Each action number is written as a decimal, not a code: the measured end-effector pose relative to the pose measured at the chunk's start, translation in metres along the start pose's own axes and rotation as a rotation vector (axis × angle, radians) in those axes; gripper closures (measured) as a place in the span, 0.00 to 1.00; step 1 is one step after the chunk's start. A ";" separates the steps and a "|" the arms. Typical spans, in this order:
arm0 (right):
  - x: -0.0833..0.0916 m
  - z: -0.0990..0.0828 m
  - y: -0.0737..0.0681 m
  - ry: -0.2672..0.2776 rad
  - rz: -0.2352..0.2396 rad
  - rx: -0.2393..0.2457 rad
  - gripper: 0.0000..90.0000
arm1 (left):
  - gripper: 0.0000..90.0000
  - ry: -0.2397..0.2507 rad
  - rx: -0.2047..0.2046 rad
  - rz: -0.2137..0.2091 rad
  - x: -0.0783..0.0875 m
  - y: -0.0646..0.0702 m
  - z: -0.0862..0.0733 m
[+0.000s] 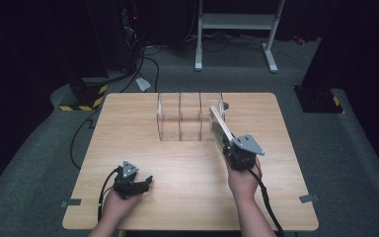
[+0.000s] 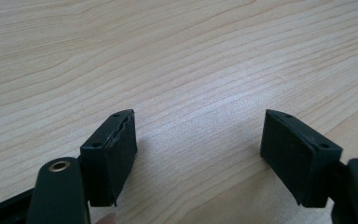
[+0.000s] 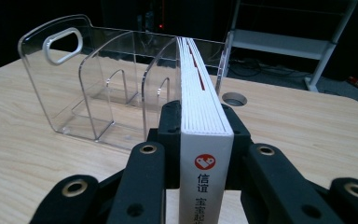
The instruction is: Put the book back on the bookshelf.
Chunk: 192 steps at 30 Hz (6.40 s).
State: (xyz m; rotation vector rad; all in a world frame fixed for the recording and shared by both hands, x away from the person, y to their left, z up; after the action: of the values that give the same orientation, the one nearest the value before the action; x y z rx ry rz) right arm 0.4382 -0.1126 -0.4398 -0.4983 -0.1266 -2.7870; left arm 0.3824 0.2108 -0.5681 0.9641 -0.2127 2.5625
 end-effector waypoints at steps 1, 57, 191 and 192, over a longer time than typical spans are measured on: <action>-0.002 0.001 0.000 0.000 -0.004 0.002 0.84 | 0.30 0.000 0.000 0.000 0.000 0.000 0.000; -0.094 0.015 -0.005 -0.024 -0.134 0.016 0.84 | 0.30 -0.001 -0.003 -0.005 0.000 0.000 0.000; -0.064 -0.052 0.002 -0.133 0.020 -0.176 0.82 | 0.31 0.000 -0.010 -0.007 0.001 0.000 -0.001; -0.064 -0.052 0.002 -0.133 0.020 -0.175 0.82 | 0.31 0.001 -0.010 -0.007 0.001 0.000 -0.001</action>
State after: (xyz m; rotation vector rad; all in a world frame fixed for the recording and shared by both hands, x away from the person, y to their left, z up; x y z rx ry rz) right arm 0.4786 -0.1034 -0.5110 -0.7237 0.0942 -2.7584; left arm 0.3811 0.2111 -0.5679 0.9580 -0.2216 2.5526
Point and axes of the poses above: each handheld gripper's, and its own axes: x roughly backward along the jaws, z roughly out of its top, y roughly to its right, the point moved 6 cm from there along -x, roughly forward along the jaws
